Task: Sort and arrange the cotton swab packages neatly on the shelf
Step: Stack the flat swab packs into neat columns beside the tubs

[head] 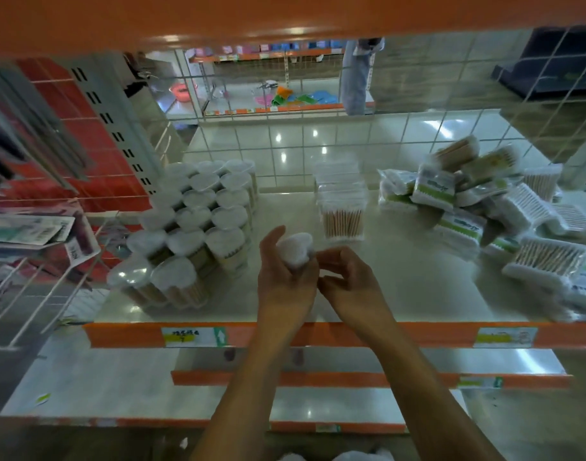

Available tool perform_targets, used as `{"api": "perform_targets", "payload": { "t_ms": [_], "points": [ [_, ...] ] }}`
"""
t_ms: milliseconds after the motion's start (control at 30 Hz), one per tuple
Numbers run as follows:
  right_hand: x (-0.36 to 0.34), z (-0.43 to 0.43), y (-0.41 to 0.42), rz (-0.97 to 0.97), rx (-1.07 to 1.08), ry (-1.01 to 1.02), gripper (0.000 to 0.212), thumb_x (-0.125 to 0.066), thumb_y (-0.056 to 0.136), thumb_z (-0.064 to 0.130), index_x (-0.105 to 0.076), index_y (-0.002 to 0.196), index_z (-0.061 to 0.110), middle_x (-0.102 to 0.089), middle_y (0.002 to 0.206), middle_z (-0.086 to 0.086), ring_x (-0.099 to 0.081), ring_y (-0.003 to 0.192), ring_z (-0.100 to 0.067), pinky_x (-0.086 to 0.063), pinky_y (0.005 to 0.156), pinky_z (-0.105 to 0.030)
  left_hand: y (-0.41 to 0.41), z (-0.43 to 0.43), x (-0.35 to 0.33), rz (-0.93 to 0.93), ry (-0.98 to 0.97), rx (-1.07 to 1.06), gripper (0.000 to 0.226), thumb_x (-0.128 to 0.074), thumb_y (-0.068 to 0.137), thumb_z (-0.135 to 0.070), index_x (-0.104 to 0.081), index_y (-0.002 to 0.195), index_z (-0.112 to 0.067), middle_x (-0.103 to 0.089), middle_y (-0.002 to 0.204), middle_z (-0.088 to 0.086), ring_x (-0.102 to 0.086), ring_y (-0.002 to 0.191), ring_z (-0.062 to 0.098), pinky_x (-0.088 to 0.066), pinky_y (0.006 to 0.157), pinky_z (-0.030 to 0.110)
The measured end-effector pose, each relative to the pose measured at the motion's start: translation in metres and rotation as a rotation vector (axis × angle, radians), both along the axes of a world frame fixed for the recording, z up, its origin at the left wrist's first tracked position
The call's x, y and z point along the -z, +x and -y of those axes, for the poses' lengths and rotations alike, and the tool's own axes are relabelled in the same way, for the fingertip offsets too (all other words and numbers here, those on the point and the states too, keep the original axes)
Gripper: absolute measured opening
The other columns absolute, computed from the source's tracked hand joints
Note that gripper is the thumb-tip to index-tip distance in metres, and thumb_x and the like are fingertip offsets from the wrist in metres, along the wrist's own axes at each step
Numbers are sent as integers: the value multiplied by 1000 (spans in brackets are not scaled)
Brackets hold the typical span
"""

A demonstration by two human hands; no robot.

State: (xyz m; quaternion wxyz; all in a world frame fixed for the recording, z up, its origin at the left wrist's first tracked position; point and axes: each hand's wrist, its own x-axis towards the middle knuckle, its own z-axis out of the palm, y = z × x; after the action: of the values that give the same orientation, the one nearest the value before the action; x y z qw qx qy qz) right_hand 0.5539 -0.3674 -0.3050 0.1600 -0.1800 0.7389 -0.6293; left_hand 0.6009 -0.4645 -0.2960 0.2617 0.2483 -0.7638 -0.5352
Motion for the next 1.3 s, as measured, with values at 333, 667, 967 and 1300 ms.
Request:
{"api": "perform_targets", "payload": {
  "t_ms": [333, 667, 967, 1300],
  "points": [
    [6, 24, 9, 1, -180, 37, 56, -62, 76, -9, -57, 123, 21, -67, 110, 6, -65, 98, -6, -54, 83, -24, 28, 32, 10, -88, -134, 149, 49, -68, 76, -19, -51, 121, -22, -52, 114, -8, -50, 103, -8, -45, 83, 9],
    [18, 60, 40, -111, 37, 33, 32, -67, 84, 12, -59, 104, 35, -66, 91, 15, -65, 81, 0, -54, 66, -18, 57, 56, 31, -78, -728, -171, 32, -55, 84, -26, -68, 111, -14, -59, 113, 14, -56, 104, 27, -44, 89, 25],
    [23, 85, 50, -227, -6, 165, 31, -63, 83, 13, -56, 110, 27, -64, 92, 16, -64, 89, -8, -56, 79, -33, 69, 68, 35, -16, -980, -249, 24, -60, 84, -13, -71, 104, -6, -65, 108, 12, -53, 102, 30, -40, 92, 30],
    [27, 98, 53, -326, -26, 195, 34, -62, 86, 17, -55, 119, 19, -66, 107, 3, -61, 91, -6, -54, 82, -30, 72, 76, 38, 12, -983, -250, 28, -66, 81, -9, -68, 108, -5, -65, 110, 12, -49, 106, 27, -41, 92, 30]
  ]
}}
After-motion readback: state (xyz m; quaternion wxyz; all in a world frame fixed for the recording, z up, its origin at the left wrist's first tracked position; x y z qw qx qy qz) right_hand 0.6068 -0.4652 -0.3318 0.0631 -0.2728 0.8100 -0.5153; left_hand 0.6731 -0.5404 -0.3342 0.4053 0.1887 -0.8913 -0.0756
